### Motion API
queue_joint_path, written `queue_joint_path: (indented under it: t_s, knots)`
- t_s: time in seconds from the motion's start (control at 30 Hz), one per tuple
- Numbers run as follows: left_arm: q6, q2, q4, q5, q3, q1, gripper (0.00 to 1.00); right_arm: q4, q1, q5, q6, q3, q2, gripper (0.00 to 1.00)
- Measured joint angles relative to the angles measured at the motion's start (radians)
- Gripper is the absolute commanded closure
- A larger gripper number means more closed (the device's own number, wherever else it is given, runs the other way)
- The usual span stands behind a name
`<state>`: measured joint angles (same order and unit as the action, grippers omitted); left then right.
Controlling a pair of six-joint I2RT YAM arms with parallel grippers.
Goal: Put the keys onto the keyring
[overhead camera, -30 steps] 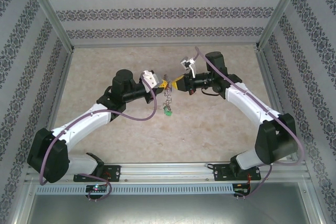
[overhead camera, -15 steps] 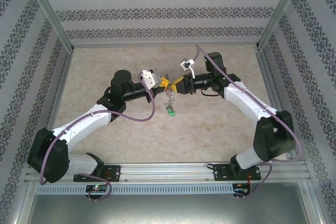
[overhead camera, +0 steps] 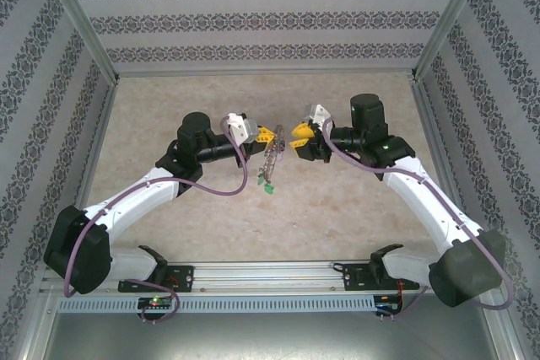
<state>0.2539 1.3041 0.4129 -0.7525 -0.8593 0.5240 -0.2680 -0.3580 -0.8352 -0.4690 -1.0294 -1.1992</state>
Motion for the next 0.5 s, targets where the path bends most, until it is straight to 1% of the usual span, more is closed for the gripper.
queue_joint_path:
  t_s: [0.1, 0.23, 0.5]
  knots:
    - [-0.002, 0.000, 0.000, -0.027, 0.000, 0.000, 1.00, 0.003, -0.019, 0.045, -0.094, 0.010, 0.011, 0.65]
    - [-0.006, 0.000, 0.000, -0.064, 0.000, 0.000, 1.00, -0.003, -0.020, 0.049, -0.165, 0.007, 0.006, 0.63]
    - [-0.006, 0.008, -0.017, -0.134, -0.021, 0.000, 1.00, -0.055, -0.033, -0.019, -0.206, -0.038, -0.060, 0.64]
